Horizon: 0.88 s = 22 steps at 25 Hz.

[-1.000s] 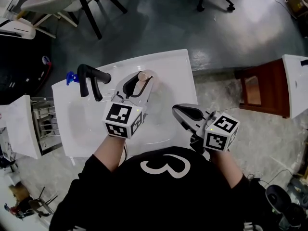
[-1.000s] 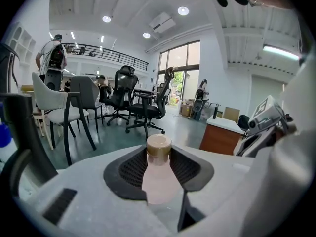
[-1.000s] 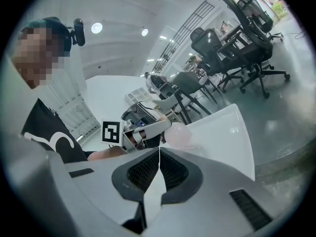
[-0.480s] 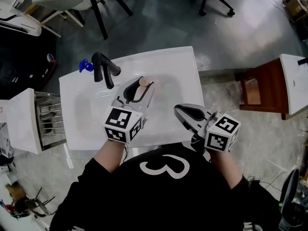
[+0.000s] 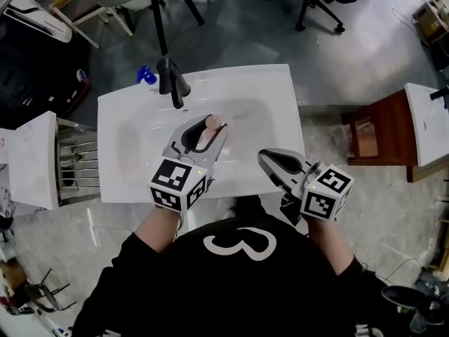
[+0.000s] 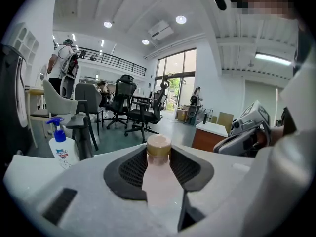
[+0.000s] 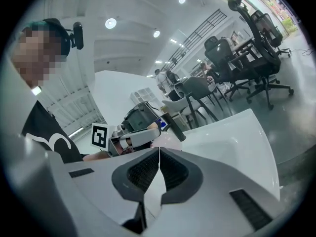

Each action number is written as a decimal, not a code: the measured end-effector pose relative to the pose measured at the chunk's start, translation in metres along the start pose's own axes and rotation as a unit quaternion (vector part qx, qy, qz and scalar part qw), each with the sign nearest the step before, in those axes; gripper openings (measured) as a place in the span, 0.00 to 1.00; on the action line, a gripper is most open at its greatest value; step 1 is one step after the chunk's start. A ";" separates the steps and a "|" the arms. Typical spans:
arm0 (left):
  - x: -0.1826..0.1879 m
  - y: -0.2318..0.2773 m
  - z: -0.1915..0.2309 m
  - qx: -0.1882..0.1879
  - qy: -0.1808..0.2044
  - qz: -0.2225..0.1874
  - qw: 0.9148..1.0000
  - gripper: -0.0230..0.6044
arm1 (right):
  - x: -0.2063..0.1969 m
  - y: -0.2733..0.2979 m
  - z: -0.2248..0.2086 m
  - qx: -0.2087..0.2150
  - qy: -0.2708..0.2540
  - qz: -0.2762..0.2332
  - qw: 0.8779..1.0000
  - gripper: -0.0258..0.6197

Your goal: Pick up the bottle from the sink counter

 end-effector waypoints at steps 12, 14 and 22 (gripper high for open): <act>-0.002 -0.082 -0.019 0.000 -0.019 -0.014 1.000 0.28 | -0.027 -0.001 0.061 0.015 -0.035 -0.005 0.999 0.06; -0.003 -0.096 -0.019 0.001 -0.020 -0.018 1.000 0.28 | -0.030 0.002 0.072 0.018 -0.042 -0.009 0.999 0.06; -0.007 -0.141 -0.027 -0.002 -0.045 -0.038 0.998 0.27 | -0.040 -0.003 0.105 0.023 -0.061 -0.026 0.998 0.06</act>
Point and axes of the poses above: the fingertips, and each gripper's own axes: y forward along the fingers, z to its left, x out of its top, the point moved 5 cm from there along -y, backward along the fingers, and after that the axes turned 11 degrees about y, right-handed, at the moved point
